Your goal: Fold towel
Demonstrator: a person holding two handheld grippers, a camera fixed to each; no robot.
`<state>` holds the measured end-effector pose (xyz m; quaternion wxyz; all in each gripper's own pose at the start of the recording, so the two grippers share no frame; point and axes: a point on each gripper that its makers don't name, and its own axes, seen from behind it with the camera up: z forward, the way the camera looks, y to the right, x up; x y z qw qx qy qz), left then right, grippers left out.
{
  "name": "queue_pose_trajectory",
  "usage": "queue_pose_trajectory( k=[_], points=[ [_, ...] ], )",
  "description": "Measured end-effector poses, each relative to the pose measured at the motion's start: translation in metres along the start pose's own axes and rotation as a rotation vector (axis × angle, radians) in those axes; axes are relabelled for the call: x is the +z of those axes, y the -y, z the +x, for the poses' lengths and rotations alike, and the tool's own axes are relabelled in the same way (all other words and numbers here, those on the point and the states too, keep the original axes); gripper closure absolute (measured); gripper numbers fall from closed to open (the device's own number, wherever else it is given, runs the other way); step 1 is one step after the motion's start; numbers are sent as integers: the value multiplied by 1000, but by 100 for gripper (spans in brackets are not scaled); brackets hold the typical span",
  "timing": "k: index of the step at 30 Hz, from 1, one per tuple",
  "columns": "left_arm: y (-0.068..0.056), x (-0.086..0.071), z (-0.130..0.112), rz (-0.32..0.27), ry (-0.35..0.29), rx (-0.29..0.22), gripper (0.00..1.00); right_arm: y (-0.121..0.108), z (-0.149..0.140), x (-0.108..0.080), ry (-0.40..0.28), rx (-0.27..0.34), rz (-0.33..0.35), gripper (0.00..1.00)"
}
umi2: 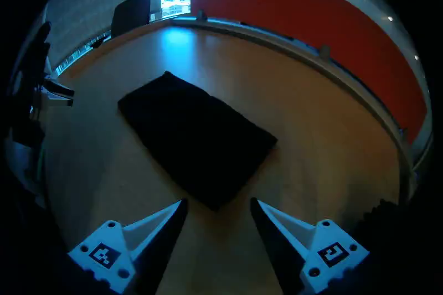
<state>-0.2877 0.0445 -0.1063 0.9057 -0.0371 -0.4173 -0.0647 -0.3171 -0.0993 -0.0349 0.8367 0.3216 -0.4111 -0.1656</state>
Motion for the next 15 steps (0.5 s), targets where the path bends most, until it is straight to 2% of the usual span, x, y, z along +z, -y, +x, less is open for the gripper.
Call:
queue_pose_trajectory(
  k=[11,15],
  points=[
    [5,-2,-5,9,3,-15,12,2,-7,6,20,19,16,31],
    [4,-2,-6,7,6,-12,12,4,-8,7,25,17,24,39]
  ],
)
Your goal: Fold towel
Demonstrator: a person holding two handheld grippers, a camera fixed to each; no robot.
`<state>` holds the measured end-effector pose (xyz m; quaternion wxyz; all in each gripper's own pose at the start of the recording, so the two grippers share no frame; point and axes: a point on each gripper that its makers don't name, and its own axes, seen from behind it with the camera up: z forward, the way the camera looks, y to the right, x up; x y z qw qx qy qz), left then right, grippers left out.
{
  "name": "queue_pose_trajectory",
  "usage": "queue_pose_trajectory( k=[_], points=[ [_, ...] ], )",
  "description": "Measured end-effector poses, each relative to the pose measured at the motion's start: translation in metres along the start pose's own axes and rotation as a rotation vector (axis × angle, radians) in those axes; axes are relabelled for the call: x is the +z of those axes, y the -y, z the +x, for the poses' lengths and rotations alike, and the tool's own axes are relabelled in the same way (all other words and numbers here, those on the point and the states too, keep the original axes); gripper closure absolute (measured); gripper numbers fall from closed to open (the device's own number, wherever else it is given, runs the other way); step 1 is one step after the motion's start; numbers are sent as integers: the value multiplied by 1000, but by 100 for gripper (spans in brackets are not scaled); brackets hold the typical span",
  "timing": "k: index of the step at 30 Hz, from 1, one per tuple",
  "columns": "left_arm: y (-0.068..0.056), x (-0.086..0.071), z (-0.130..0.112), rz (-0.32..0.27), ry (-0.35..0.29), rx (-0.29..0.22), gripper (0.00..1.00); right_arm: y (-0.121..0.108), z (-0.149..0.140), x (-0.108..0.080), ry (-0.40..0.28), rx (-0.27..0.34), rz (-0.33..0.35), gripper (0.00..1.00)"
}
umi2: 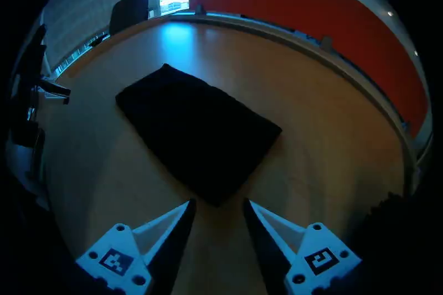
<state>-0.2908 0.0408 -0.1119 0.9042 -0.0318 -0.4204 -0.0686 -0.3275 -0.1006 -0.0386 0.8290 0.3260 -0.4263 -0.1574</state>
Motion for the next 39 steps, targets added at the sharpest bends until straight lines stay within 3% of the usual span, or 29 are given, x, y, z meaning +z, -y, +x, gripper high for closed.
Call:
queue_pose_trajectory(
  k=[6,16,22,32,39],
  points=[
    [0,0,-4,-2,7,0,12,3,-3,1,9,-5,6,58],
    [2,-2,-5,-2,8,-7,12,6,-2,5,10,10,14,73],
    [3,-2,-7,-1,9,-6,12,6,-1,7,10,6,11,91],
    [5,-3,-8,3,9,-8,12,7,3,4,-2,-23,3,92],
    [6,-5,-5,3,1,-10,12,5,23,-4,-31,-47,-7,92]
  ],
)
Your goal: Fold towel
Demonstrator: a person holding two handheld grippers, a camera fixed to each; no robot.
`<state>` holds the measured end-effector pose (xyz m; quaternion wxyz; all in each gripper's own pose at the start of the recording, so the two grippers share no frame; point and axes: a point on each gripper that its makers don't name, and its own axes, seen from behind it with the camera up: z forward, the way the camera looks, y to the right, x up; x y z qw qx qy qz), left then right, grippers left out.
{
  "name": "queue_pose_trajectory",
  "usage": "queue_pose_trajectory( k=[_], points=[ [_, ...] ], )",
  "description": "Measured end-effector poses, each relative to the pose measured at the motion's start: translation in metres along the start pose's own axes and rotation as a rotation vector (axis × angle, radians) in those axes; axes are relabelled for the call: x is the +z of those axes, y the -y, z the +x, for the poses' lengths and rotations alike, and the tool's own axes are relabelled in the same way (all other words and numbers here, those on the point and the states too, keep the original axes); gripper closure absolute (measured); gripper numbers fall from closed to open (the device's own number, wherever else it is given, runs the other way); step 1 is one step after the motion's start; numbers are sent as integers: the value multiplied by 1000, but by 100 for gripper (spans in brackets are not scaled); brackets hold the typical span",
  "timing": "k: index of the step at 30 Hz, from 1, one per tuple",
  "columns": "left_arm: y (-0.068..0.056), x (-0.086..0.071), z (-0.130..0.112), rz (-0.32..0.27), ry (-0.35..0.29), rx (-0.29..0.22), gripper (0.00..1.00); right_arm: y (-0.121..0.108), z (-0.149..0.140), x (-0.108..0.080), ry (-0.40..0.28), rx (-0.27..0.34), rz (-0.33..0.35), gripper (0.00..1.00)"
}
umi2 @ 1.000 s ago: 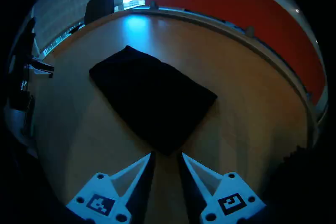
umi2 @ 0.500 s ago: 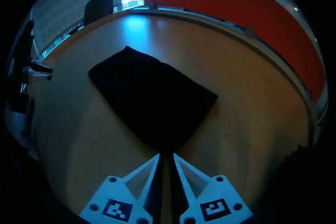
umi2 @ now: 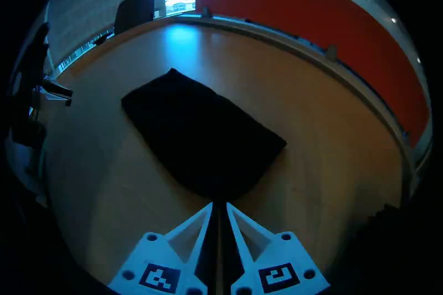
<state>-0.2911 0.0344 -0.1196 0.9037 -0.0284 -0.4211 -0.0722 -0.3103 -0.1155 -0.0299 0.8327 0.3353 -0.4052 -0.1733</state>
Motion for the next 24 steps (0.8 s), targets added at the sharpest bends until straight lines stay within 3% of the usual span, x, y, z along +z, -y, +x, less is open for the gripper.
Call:
queue_pose_trajectory(
  k=[16,24],
  points=[
    [3,-7,6,4,-23,-19,12,5,111,-13,-145,-130,1,93],
    [5,-9,7,8,-29,-21,12,14,141,-13,-178,-166,12,93]
  ],
)
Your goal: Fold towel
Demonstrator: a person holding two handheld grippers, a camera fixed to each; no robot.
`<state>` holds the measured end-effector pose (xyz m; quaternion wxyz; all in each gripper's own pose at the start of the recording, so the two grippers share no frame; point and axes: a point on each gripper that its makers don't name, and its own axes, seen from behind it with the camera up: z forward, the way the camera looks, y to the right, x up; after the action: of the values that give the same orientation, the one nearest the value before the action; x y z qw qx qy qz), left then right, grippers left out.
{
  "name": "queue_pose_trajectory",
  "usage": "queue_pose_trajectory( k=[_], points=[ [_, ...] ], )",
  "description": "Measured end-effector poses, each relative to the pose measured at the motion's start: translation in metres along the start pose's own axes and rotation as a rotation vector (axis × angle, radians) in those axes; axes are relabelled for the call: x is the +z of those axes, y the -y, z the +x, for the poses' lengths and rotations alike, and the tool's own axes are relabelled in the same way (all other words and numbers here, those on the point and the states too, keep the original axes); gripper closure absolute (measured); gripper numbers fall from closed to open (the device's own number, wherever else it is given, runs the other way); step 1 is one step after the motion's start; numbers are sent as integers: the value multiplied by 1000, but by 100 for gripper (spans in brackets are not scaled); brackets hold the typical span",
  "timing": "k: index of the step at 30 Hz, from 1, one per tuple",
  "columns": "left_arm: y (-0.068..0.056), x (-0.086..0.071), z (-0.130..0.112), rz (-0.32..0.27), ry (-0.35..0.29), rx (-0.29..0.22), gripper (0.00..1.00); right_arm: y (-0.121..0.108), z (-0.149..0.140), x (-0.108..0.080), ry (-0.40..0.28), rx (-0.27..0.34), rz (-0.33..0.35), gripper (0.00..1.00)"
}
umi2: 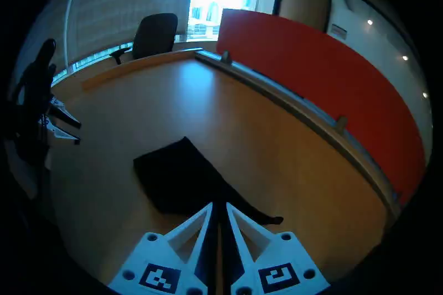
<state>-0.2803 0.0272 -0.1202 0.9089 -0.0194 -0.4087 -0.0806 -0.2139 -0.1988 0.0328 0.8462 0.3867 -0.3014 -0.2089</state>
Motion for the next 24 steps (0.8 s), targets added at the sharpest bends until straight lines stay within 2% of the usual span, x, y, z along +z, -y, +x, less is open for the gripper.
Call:
queue_pose_trajectory(
  k=[15,24],
  points=[
    [5,-10,9,2,-25,-1,12,14,19,15,1,-53,38,94],
    [6,-23,15,-7,-57,-50,12,40,40,38,4,-107,93,94]
  ],
)
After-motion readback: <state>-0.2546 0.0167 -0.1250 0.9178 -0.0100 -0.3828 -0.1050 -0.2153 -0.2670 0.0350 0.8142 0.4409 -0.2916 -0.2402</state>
